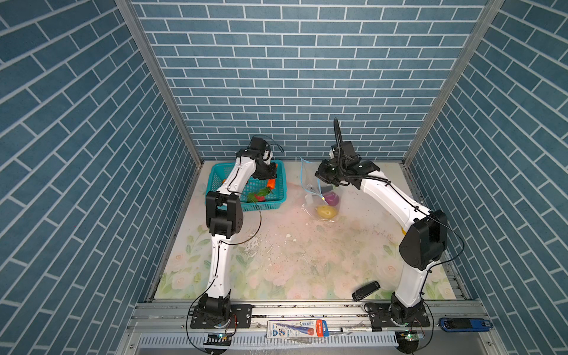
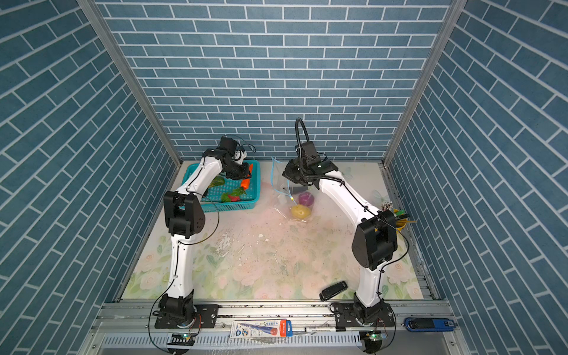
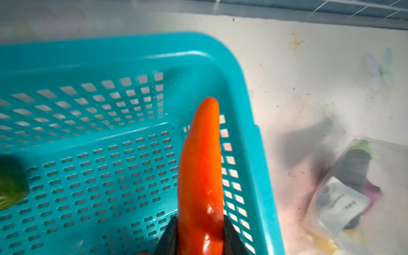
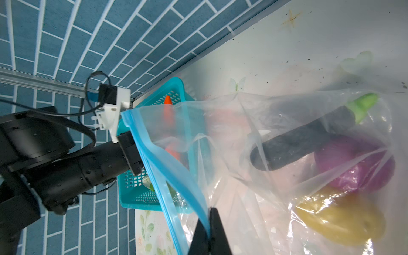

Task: Place the food in the zip-top bag and seal the zipper
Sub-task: 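Lift the carrot with the left gripper and carry it toward the bag, then lower the carrot into the bag mouth held by the right gripper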

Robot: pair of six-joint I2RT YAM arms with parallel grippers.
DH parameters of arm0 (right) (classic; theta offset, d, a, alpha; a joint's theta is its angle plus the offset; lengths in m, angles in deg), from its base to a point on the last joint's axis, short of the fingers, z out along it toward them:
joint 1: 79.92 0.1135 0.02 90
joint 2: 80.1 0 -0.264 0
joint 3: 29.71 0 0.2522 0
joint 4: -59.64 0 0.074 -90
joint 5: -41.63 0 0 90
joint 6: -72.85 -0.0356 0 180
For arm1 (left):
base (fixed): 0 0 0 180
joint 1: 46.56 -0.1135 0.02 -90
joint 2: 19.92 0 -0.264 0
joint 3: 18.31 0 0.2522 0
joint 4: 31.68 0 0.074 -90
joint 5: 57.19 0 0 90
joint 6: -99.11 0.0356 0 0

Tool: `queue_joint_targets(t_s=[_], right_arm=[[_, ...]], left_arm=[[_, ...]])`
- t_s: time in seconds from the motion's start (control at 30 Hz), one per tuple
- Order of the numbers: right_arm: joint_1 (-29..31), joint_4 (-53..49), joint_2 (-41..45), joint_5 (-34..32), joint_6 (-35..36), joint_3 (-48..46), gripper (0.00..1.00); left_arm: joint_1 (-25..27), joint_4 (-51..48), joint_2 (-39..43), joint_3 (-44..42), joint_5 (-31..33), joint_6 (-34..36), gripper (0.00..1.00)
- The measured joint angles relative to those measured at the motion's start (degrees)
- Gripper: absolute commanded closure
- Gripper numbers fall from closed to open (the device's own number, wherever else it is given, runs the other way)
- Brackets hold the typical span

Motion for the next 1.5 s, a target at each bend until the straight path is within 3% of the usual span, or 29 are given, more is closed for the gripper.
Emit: queue_joint_targets(t_s=[0.17, 0.43, 0.73, 0.9, 1.17, 1.5], right_arm=[[0.0, 0.0, 0.0, -0.4, 0.0, 0.0, 1.00], [0.0, 0.0, 0.0, -0.8, 0.1, 0.0, 1.00], [0.0, 0.1, 0.0, -2.5, 4.3, 0.0, 1.00], [0.2, 0.3, 0.0, -3.6, 10.0, 0.0, 1.00], [2.1, 2.7, 1.4, -4.1, 24.8, -0.6, 1.00], [6.8, 13.5, 13.2, -6.1, 41.3, -14.7, 1.00]], left_arm=[[0.0, 1.4, 5.7, -2.1, -2.2, -0.8, 0.74], [1.4, 7.3, 18.3, -13.3, -8.7, -5.7, 0.74], [6.2, 1.8, 25.0, -17.6, -16.2, -5.2, 0.74], [7.8, -3.4, 28.5, -20.3, -19.2, -4.4, 0.74], [9.5, -7.7, 30.8, -20.6, -23.7, -4.3, 0.75], [9.8, -9.7, 30.3, -20.2, -26.5, -5.5, 0.75]])
